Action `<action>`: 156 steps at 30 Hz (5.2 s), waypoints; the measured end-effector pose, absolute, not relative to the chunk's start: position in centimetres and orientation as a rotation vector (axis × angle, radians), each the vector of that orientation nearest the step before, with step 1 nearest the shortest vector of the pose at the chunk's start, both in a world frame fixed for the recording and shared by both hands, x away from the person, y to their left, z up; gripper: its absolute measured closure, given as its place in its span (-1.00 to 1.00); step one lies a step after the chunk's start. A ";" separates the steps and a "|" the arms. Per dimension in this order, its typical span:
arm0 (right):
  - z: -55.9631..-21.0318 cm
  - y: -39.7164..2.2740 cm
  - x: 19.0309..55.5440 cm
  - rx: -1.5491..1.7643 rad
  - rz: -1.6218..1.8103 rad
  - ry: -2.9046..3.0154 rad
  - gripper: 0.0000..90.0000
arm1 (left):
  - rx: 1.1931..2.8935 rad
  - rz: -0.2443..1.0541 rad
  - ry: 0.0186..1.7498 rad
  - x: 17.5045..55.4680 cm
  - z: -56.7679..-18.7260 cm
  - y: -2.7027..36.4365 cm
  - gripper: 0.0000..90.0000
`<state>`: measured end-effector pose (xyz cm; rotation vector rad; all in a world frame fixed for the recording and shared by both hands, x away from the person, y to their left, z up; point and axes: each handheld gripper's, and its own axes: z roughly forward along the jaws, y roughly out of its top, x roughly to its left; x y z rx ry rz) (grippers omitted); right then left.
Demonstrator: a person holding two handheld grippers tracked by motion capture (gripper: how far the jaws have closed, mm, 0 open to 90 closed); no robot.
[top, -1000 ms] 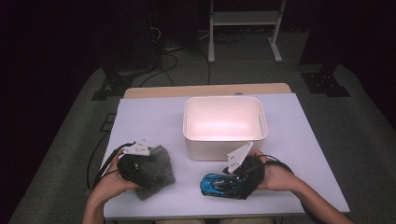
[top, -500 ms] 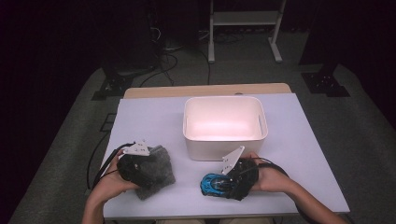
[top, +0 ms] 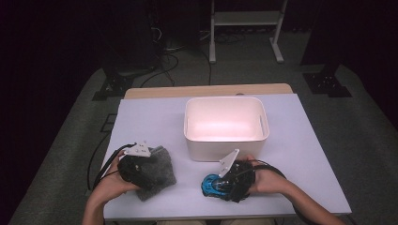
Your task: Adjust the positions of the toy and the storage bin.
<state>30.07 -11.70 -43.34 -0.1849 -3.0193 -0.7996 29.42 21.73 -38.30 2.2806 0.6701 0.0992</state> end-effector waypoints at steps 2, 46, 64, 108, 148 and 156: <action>-43.5 -11.6 30.0 -0.184 -0.784 -3.023 -0.61 | 2.277 0.099 0.672 29.4 -38.3 21.8 -0.78; -43.8 -10.5 29.8 -0.207 -0.641 -3.097 -0.61 | 2.291 0.088 0.669 29.5 -38.4 21.6 -0.78; -43.4 -10.3 29.8 -0.117 -0.628 -3.100 -0.45 | 2.288 0.094 0.677 29.5 -38.5 21.8 -0.77; -32.3 -9.6 28.0 0.089 -0.736 -3.062 -0.45 | 2.265 0.088 0.681 29.6 -38.5 22.1 -0.78; -21.8 -11.6 36.1 -0.086 -0.823 -3.163 -0.44 | 2.237 0.076 0.726 30.2 -39.2 23.6 -0.78; -21.6 -11.7 38.2 -0.133 -0.811 -3.161 -0.44 | 2.237 0.076 0.727 30.2 -39.2 23.8 -0.78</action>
